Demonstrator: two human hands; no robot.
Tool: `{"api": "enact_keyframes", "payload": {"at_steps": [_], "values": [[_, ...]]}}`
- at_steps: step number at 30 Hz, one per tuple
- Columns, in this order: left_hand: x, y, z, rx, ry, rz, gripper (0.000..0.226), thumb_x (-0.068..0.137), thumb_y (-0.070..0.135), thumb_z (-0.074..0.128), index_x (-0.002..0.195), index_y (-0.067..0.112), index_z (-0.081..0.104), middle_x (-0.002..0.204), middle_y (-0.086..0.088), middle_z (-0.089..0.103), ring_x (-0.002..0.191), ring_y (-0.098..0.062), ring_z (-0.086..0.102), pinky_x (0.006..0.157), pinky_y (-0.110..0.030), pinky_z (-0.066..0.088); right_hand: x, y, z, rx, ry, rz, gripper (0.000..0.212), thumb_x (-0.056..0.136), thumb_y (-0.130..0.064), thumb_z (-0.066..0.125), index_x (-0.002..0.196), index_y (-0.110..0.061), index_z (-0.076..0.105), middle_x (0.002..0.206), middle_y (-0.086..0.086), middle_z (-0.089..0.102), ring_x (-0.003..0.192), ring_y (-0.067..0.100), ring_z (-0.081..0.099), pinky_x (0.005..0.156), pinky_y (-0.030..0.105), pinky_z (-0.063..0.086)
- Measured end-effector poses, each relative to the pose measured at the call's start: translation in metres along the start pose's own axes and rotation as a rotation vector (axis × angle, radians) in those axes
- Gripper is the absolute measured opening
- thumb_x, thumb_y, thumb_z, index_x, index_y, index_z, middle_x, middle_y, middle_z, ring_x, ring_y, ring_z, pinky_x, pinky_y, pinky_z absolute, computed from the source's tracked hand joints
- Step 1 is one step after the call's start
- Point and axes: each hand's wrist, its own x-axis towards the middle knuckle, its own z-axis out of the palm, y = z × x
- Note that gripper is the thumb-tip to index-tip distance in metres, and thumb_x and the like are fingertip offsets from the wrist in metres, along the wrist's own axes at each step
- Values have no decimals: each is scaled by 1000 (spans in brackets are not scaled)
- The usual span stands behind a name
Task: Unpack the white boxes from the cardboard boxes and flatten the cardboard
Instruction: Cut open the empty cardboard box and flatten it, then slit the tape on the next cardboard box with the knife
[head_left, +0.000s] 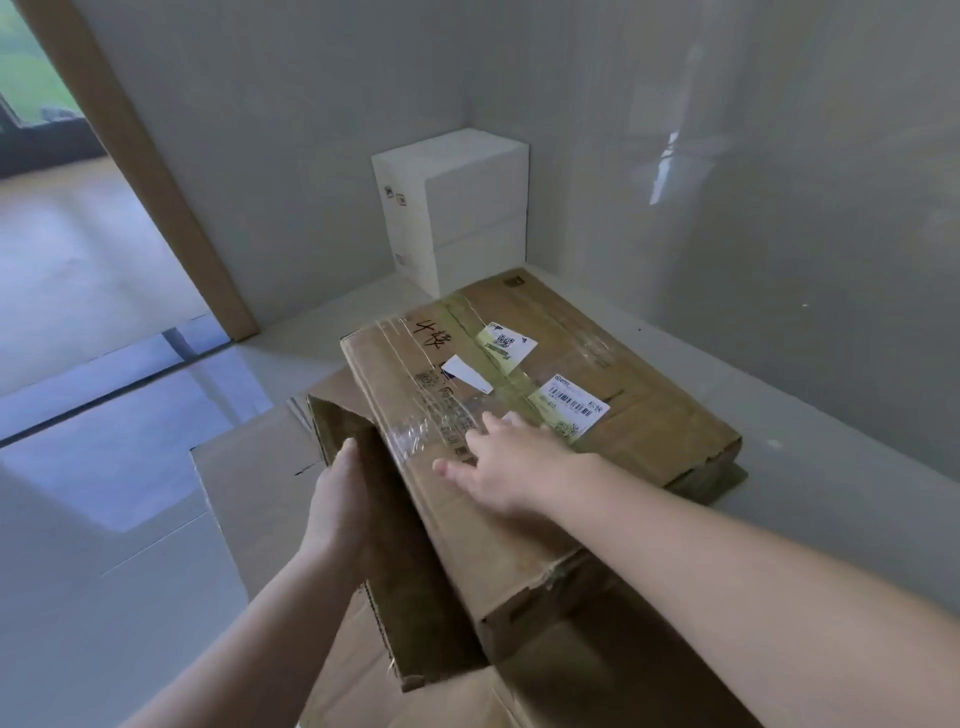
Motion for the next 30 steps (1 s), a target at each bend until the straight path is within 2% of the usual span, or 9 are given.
{"api": "enact_keyframes", "payload": {"at_steps": [3, 5, 8, 10, 13, 17, 22, 26, 30], "values": [[-8, -2, 4, 372, 40, 175, 59, 88, 50, 54, 133, 12, 49, 128, -3, 56, 117, -23, 52, 97, -36, 41, 0, 14, 7, -65, 46, -56, 76, 92, -66, 26, 152, -20, 18, 161, 7, 7, 147, 29, 5, 118, 52, 10], [-20, 3, 20, 556, 40, 371, 49, 90, 33, 58, 133, 11, 49, 132, -6, 52, 123, -24, 48, 99, -35, 38, -3, 26, -1, -58, 83, -59, 72, 93, -64, 31, 149, -19, 27, 159, 9, 17, 146, 29, 13, 117, 50, 16], [-31, 21, 53, 758, 37, 641, 49, 86, 20, 56, 134, 16, 47, 143, -2, 40, 132, -23, 38, 108, -37, 34, -17, 58, -19, -71, 149, -44, 63, 93, -61, 35, 140, -18, 41, 148, 10, 37, 138, 29, 32, 110, 45, 31], [-43, 39, 85, 795, -70, 732, 45, 87, 19, 54, 131, 20, 49, 138, 2, 43, 121, -20, 48, 99, -33, 40, -35, 88, -31, -96, 193, -8, 54, 93, -57, 39, 129, -18, 48, 132, 8, 50, 126, 28, 43, 100, 42, 40], [-75, 58, 147, 842, -266, 815, 31, 90, 16, 51, 120, 20, 58, 121, 3, 55, 100, -13, 52, 82, -25, 37, -68, 140, -45, -66, 249, 93, 41, 91, -53, 44, 107, -17, 53, 114, 9, 55, 113, 31, 52, 89, 42, 46], [-113, 56, 226, 937, -472, 958, 25, 88, 14, 50, 108, 20, 64, 105, 4, 59, 96, -14, 53, 78, -24, 37, -121, 215, -50, -79, 296, 226, 52, 92, -54, 45, 124, -14, 55, 124, 11, 57, 116, 31, 54, 91, 39, 47], [-153, 36, 299, 1045, -678, 1003, 21, 89, 16, 51, 102, 23, 64, 90, 7, 61, 79, -12, 57, 71, -25, 43, -191, 313, -18, 125, 350, 435, 44, 95, -44, 49, 122, -11, 60, 124, 11, 61, 115, 29, 55, 90, 33, 45], [-181, 16, 351, 1073, -768, 1013, 19, 89, 14, 52, 96, 28, 64, 93, 13, 61, 82, -8, 58, 74, -24, 43, -226, 406, 54, 308, 331, 705, 32, 92, -34, 51, 87, -6, 66, 90, 11, 66, 85, 27, 59, 68, 29, 42], [-194, -17, 391, 1106, -825, 972, 19, 87, 14, 52, 92, 29, 63, 89, 14, 62, 79, -5, 58, 72, -23, 44, -234, 468, 122, 450, 247, 897, 23, 86, -28, 55, 73, -9, 61, 78, 8, 60, 82, 27, 59, 63, 26, 39]]}}
